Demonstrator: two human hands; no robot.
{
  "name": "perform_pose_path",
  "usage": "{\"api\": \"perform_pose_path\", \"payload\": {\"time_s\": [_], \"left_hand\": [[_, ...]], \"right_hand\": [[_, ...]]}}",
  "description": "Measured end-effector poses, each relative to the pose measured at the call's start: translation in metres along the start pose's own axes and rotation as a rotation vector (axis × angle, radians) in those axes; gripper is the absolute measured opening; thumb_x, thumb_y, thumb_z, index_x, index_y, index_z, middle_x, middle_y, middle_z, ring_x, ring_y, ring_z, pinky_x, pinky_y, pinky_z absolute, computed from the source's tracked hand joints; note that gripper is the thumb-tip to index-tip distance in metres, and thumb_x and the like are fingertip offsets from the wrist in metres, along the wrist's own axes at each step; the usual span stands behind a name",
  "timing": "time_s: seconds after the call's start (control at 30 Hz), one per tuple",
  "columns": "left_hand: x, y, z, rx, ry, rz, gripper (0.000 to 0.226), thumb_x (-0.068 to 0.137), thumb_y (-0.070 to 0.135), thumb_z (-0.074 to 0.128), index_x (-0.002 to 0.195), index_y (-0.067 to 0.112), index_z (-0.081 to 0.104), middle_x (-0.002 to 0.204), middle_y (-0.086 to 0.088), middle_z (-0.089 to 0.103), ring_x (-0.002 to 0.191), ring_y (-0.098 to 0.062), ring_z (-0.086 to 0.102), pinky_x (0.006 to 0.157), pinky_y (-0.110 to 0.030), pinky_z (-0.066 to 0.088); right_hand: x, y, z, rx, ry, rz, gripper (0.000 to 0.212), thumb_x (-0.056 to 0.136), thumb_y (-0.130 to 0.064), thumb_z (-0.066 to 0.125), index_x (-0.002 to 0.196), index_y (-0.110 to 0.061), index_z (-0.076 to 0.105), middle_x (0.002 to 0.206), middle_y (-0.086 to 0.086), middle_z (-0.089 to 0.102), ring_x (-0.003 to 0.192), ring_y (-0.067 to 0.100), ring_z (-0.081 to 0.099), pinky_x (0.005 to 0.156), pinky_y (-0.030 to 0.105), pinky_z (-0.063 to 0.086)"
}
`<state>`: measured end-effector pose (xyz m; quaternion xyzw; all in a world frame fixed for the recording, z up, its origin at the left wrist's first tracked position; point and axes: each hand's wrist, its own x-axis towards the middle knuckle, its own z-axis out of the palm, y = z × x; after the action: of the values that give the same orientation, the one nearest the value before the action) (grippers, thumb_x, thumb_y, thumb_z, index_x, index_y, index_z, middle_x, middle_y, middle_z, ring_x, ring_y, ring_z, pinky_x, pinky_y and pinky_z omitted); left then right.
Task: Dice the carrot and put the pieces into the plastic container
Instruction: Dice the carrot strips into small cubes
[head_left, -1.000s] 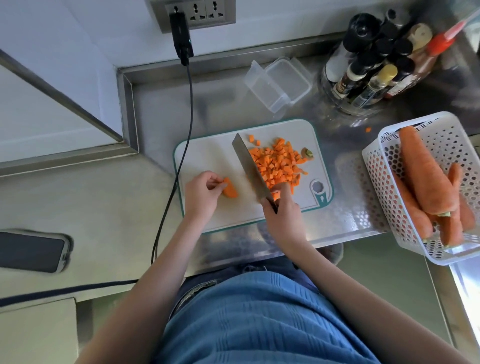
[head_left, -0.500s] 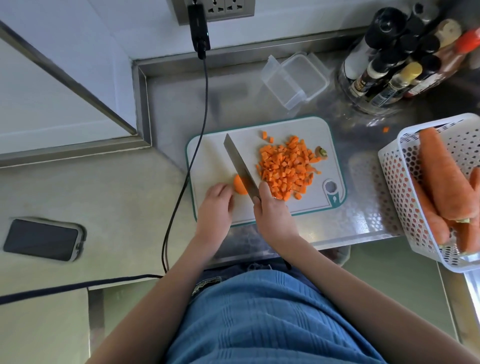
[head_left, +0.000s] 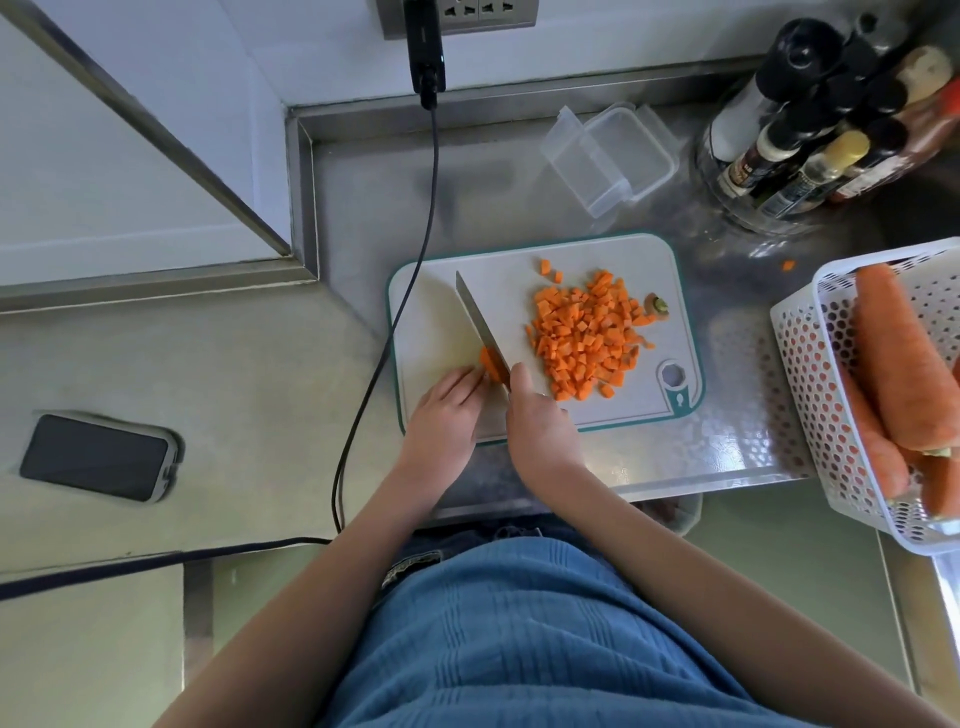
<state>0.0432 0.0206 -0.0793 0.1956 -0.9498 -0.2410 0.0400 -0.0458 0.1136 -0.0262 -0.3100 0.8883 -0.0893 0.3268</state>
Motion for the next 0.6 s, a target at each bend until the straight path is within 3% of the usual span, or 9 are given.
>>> {"api": "perform_pose_path", "payload": {"time_s": [0.13, 0.3, 0.37, 0.5, 0.6], "left_hand": [[-0.001, 0.000, -0.001, 0.030, -0.020, 0.011, 0.055, 0.063, -0.011, 0.071, 0.116, -0.001, 0.064, 0.116, -0.010, 0.065, 0.112, -0.024, 0.052, 0.086, -0.041, 0.054], [-0.005, -0.001, -0.004, 0.039, 0.044, 0.025, 0.051, 0.067, -0.008, 0.071, 0.116, 0.001, 0.064, 0.118, -0.009, 0.065, 0.112, -0.025, 0.057, 0.098, -0.036, 0.045], [-0.008, -0.004, -0.004, 0.050, 0.092, 0.037, 0.046, 0.067, -0.008, 0.070, 0.112, -0.001, 0.066, 0.114, -0.010, 0.067, 0.111, -0.024, 0.057, 0.100, -0.031, 0.041], [-0.011, -0.009, -0.004, 0.040, 0.092, 0.025, 0.044, 0.068, -0.009, 0.070, 0.110, -0.001, 0.066, 0.111, -0.009, 0.068, 0.109, -0.027, 0.057, 0.092, -0.037, 0.051], [-0.008, -0.006, -0.007, 0.027, 0.075, 0.009, 0.045, 0.070, -0.005, 0.065, 0.115, 0.000, 0.064, 0.113, -0.007, 0.067, 0.113, -0.022, 0.049, 0.090, -0.035, 0.051]], "right_hand": [[0.014, 0.006, -0.008, 0.126, 0.015, -0.026, 0.017, 0.100, -0.009, 0.035, 0.118, -0.008, 0.034, 0.077, 0.009, 0.052, 0.065, 0.027, 0.052, 0.049, 0.031, 0.039], [0.006, 0.017, -0.017, 0.296, 0.099, -0.077, 0.014, 0.102, -0.013, 0.035, 0.113, -0.006, 0.038, 0.060, 0.002, 0.043, 0.049, 0.019, 0.042, 0.042, 0.026, 0.023], [0.002, 0.015, -0.018, 0.291, 0.115, -0.122, 0.014, 0.101, -0.012, 0.035, 0.113, -0.005, 0.039, 0.059, 0.003, 0.044, 0.048, 0.019, 0.042, 0.041, 0.027, 0.024], [0.003, 0.010, -0.015, 0.277, 0.101, -0.133, 0.015, 0.100, -0.011, 0.035, 0.114, -0.004, 0.039, 0.067, 0.014, 0.051, 0.056, 0.032, 0.050, 0.046, 0.032, 0.034], [0.006, 0.008, -0.010, 0.258, 0.096, -0.107, 0.016, 0.100, -0.011, 0.035, 0.114, -0.004, 0.039, 0.065, 0.009, 0.047, 0.057, 0.030, 0.049, 0.047, 0.033, 0.037]]}}
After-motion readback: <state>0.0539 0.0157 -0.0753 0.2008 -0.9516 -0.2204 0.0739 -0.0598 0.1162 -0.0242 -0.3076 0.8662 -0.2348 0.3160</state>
